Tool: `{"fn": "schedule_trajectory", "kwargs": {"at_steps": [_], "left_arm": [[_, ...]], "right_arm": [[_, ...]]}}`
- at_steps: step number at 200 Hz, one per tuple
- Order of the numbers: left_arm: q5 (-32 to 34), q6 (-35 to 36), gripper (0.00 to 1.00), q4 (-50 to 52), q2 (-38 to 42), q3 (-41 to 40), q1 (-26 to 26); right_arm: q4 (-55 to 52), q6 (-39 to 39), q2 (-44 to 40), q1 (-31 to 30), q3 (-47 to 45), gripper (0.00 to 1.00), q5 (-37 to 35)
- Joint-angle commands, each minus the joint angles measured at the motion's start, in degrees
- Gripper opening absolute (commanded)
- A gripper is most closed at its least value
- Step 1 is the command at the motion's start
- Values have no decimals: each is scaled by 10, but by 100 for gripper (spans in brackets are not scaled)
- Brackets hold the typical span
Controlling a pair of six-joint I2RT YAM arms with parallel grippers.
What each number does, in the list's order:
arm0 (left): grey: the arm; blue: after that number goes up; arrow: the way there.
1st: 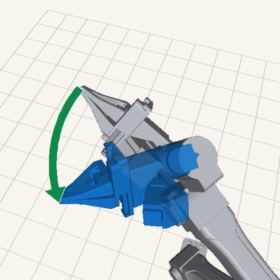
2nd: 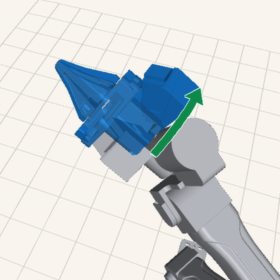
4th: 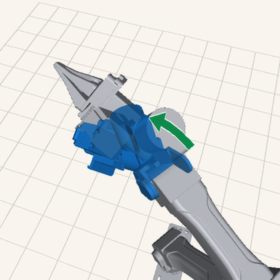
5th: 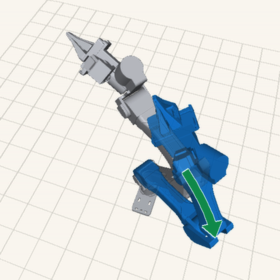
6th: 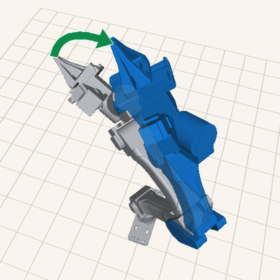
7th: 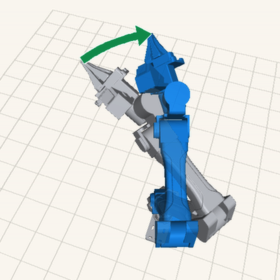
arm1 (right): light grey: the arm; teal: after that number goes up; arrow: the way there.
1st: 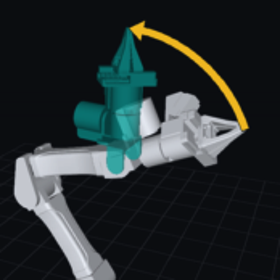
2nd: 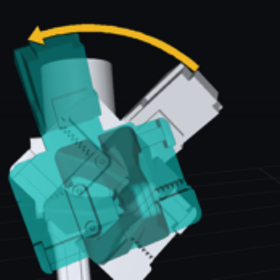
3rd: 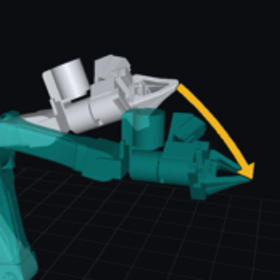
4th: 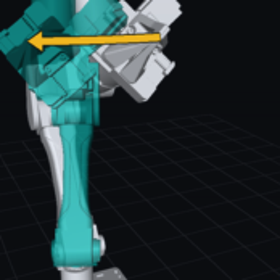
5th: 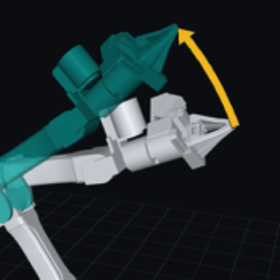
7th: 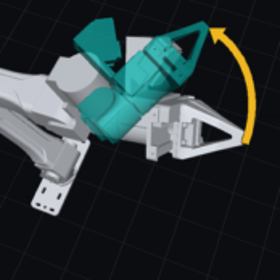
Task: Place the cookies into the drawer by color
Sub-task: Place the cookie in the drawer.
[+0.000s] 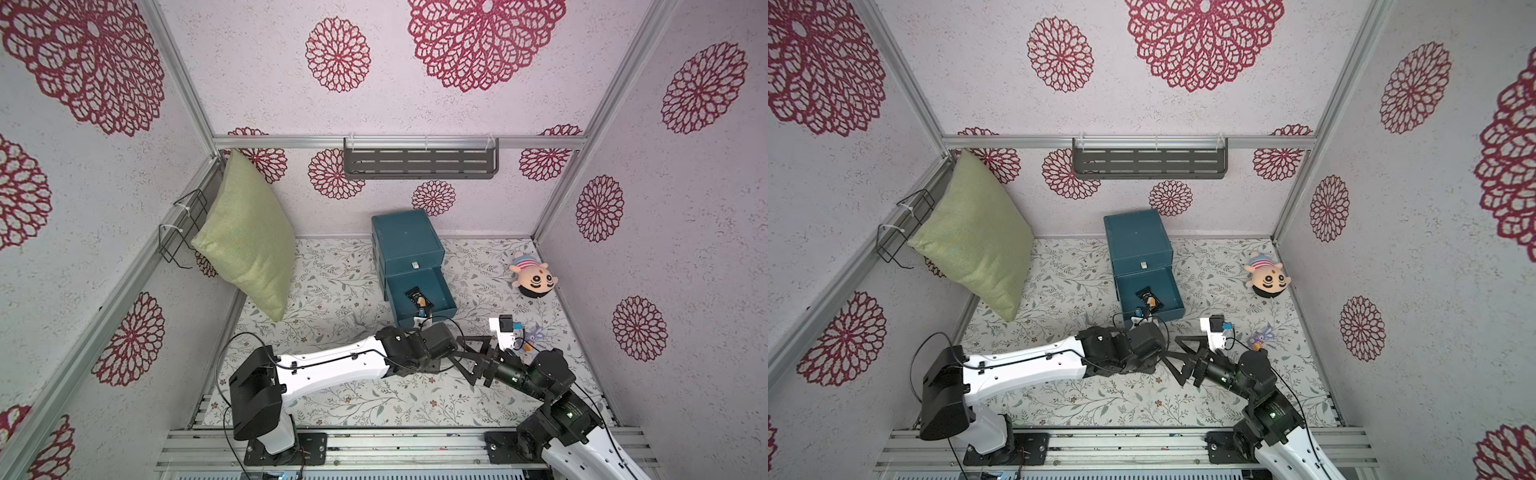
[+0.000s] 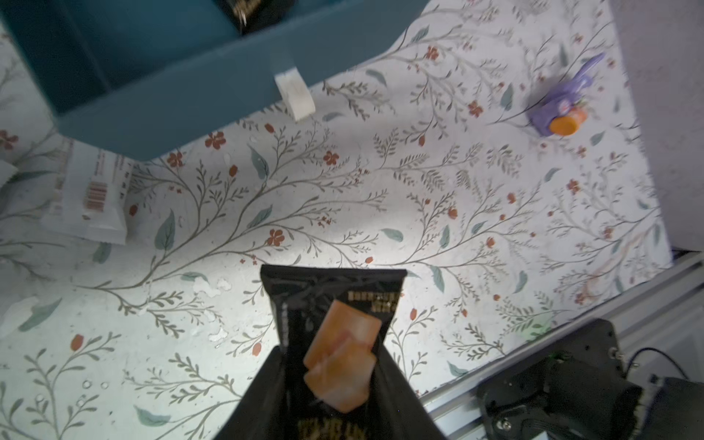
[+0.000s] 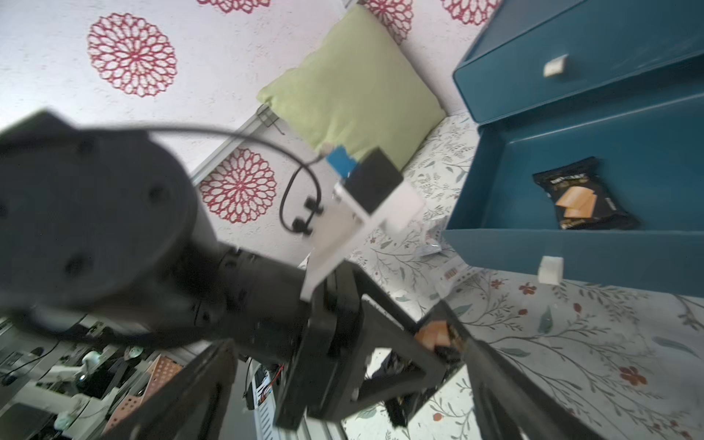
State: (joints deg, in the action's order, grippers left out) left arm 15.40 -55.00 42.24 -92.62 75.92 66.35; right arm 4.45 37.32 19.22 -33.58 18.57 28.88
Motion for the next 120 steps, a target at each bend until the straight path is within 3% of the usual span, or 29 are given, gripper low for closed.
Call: {"fn": "schedule_trajectory", "kwargs": {"at_steps": [1, 41, 120], "left_arm": [[-12, 34, 38, -17, 24, 0, -37], [-42, 97, 39, -5, 18, 48, -112], [-68, 196, 40, 50, -136, 223, -234]], "right_arm": [[1, -11, -12, -2, -4, 99, -1], [-46, 14, 6, -2, -22, 99, -101], [-18, 53, 81, -2, -56, 99, -105]]}}
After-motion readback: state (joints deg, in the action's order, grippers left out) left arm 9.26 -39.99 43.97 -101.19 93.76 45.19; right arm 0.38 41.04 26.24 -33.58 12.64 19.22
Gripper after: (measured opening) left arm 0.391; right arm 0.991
